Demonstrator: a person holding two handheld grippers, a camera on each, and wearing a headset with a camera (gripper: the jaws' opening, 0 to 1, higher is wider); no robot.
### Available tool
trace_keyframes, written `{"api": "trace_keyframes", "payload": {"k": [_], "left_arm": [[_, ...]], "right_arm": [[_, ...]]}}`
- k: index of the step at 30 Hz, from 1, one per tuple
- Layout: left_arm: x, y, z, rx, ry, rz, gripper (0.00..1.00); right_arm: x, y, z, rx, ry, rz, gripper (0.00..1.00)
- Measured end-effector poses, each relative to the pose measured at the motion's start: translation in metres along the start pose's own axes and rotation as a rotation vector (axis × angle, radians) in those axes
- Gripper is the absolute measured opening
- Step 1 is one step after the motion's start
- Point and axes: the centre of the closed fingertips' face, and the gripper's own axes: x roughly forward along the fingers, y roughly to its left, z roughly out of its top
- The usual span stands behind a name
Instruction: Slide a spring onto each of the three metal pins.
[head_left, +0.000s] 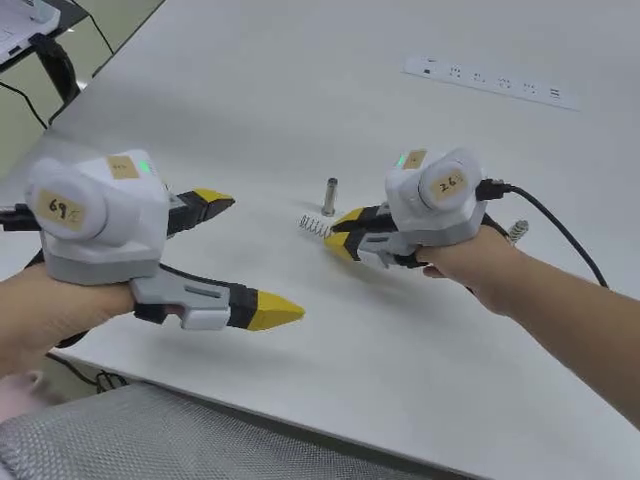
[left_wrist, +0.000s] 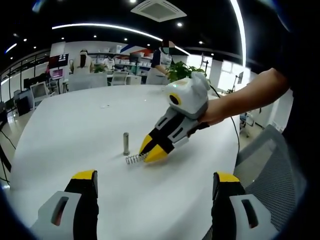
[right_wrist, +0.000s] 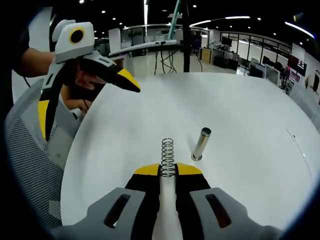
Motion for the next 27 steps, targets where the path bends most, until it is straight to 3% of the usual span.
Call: {"api": "trace_keyframes", "payload": {"k": [4,7,14,21,27], "left_arm": [[0.002,-0.003,0.005,0.009,-0.007,-0.005,0.92],[0.005,-0.006,0.006,0.014,-0.007,-0.013,0.92],[0.014,-0.015,0.016,0.041,-0.015,-0.024,0.87],[0.023,-0.028,0.022,0.061,-0.013,-0.061,0.86],[0.032,-0.037,0.030,0.078,-0.020,-0.094,0.84]], "right_arm": [[-0.014,0.000,0.003,0.002,-0.013,-0.015,0.08],[-0.032,0.002,0.006,0.021,-0.048,-0.026,0.08],[-0.069,0.002,0.004,0.029,-0.067,-0.052,0.08],[-0.099,0.017,0.003,-0.006,-0.090,-0.028,0.08],[-0.113,0.025,-0.004,-0.043,-0.070,-0.025,0.08]]}}
